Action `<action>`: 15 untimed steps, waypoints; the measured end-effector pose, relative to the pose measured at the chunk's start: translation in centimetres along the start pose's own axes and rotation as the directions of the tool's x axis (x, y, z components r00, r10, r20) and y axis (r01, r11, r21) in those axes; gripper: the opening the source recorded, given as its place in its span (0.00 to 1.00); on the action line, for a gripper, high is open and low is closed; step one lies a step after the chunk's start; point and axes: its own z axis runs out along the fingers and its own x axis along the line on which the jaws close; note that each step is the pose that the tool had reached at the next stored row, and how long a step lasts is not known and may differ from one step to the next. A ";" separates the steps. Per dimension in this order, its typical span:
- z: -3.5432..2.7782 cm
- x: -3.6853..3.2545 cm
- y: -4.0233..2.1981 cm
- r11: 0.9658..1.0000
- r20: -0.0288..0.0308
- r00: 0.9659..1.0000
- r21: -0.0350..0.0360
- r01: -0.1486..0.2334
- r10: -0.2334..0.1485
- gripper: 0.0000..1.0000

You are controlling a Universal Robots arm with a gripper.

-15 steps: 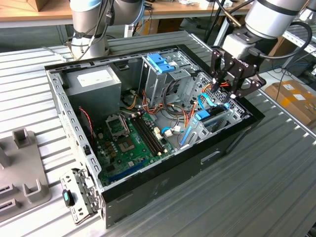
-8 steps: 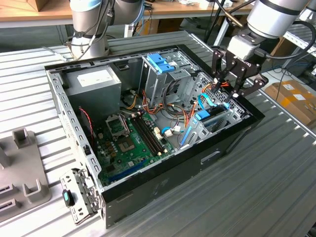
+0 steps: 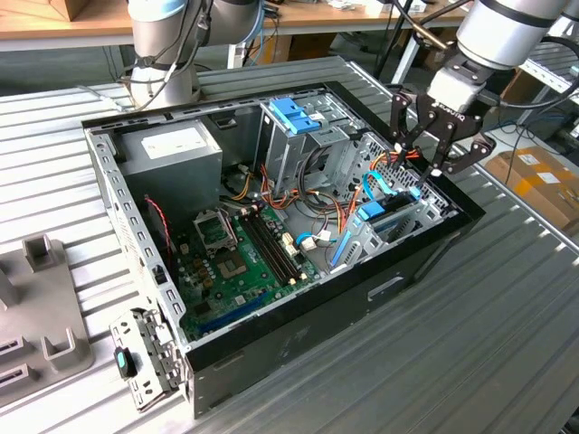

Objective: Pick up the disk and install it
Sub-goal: 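Insert the second disk wire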

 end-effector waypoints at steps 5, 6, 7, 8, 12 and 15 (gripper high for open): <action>0.01 0.06 -0.36 0.997 0.001 0.997 0.000 0.075 -0.075 0.47; 0.01 0.06 -0.40 0.996 0.001 0.996 0.000 0.084 -0.084 0.47; 0.00 0.07 -0.45 0.996 0.001 0.996 0.000 0.094 -0.094 0.47; 0.00 0.07 -0.47 0.994 0.001 0.994 0.000 0.107 -0.107 0.47; 0.00 0.07 -0.48 0.994 0.001 0.994 0.000 0.109 -0.109 0.47; 0.01 0.07 -0.48 0.994 0.001 0.994 0.000 0.109 -0.109 0.47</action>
